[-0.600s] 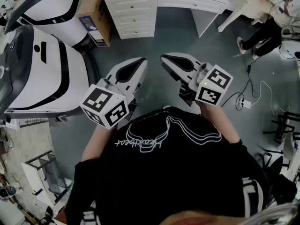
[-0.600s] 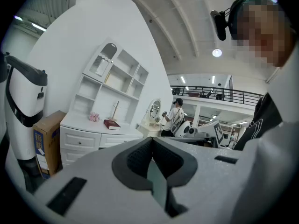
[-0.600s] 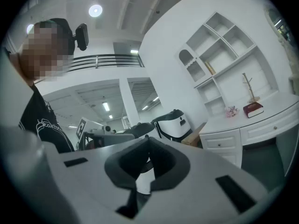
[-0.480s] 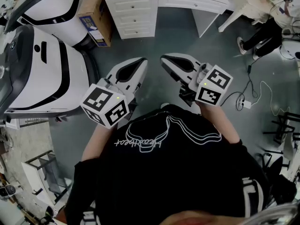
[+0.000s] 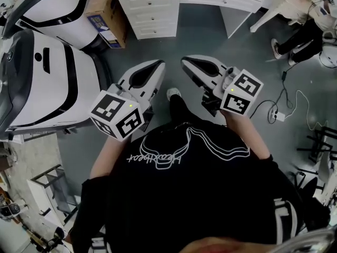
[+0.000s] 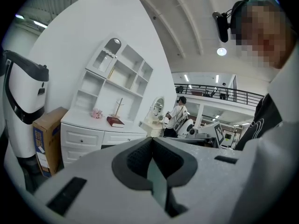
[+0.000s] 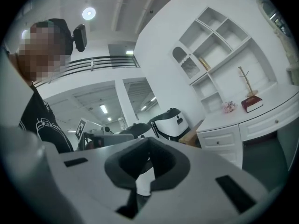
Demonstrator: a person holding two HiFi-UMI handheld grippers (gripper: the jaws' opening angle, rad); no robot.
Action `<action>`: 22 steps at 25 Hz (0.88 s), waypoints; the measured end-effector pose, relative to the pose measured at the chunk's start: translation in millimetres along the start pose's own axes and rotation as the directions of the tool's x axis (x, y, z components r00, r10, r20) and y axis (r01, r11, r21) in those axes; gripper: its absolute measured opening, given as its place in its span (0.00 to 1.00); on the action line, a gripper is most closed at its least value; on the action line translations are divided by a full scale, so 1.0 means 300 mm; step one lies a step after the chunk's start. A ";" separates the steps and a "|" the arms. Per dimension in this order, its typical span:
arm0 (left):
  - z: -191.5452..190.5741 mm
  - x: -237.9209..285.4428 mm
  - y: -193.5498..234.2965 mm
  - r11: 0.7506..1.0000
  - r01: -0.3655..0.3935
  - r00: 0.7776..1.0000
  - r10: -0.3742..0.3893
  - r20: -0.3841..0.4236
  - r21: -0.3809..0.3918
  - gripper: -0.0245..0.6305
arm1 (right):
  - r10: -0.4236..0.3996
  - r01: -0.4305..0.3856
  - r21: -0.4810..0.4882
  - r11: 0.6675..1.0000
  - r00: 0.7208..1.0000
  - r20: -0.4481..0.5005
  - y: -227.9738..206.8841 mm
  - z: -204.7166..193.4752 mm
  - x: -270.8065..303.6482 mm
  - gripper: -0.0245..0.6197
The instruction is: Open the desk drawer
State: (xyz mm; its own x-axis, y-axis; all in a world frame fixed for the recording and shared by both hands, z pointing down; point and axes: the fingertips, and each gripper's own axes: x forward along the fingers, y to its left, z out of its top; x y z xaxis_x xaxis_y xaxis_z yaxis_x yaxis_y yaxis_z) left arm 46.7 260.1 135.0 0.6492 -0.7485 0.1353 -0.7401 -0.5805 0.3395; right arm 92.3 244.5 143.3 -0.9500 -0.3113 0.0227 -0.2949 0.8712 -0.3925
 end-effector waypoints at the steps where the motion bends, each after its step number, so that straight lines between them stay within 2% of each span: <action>1: 0.003 0.019 0.017 1.000 -0.004 1.000 0.004 -0.004 -0.002 0.04 | -0.002 0.002 0.006 1.000 1.000 0.001 -0.027 0.005 0.007 0.05; 14: 0.049 0.354 0.369 0.996 -0.049 0.997 0.044 -0.056 -0.079 0.04 | -0.022 0.025 0.090 0.996 0.999 -0.043 -0.487 0.077 0.215 0.05; 22: 0.075 0.557 0.603 0.986 -0.126 0.988 0.116 -0.098 -0.105 0.04 | -0.019 0.024 0.067 0.997 0.997 -0.075 -0.759 0.131 0.341 0.05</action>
State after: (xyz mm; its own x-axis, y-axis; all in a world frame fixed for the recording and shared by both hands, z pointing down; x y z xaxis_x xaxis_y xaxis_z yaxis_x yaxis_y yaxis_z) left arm 17.4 22.7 198.2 0.5730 -0.7758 0.2642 -0.7935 -0.4446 0.4154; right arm 66.2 -0.6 198.8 -0.9493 -0.2983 0.0989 -0.3098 0.8360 -0.4529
